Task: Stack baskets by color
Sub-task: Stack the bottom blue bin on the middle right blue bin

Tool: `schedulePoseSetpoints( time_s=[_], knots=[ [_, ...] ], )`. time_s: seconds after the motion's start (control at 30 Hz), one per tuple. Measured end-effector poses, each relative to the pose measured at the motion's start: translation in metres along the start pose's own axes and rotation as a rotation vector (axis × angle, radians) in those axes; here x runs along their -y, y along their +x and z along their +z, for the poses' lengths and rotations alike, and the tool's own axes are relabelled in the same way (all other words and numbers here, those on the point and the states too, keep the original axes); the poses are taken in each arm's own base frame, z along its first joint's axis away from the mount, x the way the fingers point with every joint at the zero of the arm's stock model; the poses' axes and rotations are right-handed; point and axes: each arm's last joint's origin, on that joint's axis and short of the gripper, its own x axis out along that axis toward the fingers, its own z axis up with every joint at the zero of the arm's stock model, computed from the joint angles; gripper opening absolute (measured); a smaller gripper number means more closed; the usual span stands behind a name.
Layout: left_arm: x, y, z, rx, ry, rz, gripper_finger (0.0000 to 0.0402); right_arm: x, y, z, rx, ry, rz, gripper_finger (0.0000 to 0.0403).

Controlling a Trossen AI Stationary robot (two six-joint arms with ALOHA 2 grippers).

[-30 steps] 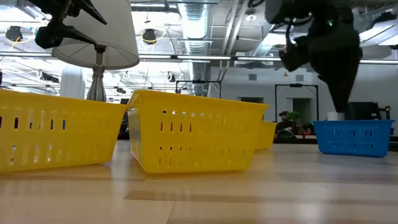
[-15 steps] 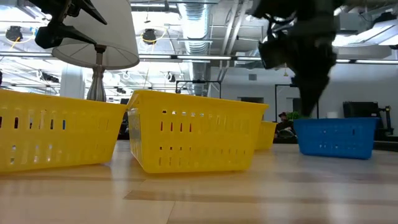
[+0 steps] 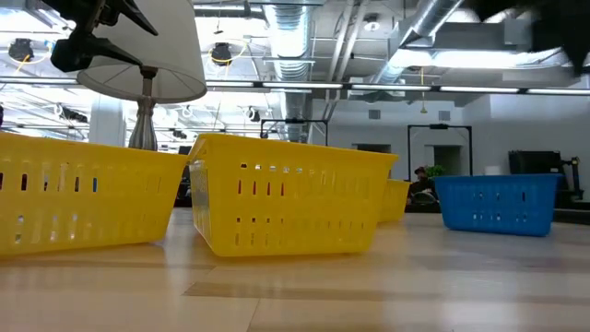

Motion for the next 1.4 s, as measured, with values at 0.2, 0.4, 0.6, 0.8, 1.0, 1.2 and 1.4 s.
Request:
schedulePoseSetpoints(
  time_s=[0.2,0.4,0.6,0.8,1.0,1.2,1.4],
  knots=[
    [-0.001,0.0,0.001,0.039,-0.008,0.022,0.0233,-0.003,0.022,-0.069,-0.098,0.173,-0.068,0.0183],
    [-0.001,0.0,0.001,0.041,-0.023,0.023,0.0233,0.005,0.059,-0.111,-0.128,0.445,-0.022,0.0214],
    [-0.001,0.0,0.001,0.043,-0.032,0.024,0.0233,0.014,0.082,-0.135,-0.145,0.558,-0.055,0.023],
    [-0.001,0.0,0.001,0.045,-0.041,0.026,0.0233,0.011,0.093,-0.146,-0.15,0.569,-0.029,0.0224],
    [-0.001,0.0,0.001,0.047,-0.042,0.026,0.0233,0.004,0.107,-0.147,-0.148,0.561,-0.028,0.0219],
    [-0.001,0.0,0.001,0.048,-0.044,0.027,0.0233,0.002,0.11,-0.144,-0.142,0.55,-0.029,0.0121],
    [-0.001,0.0,0.002,0.063,-0.043,0.036,0.0233,0.006,0.106,-0.133,-0.131,0.532,-0.035,0.0021]
  ],
)
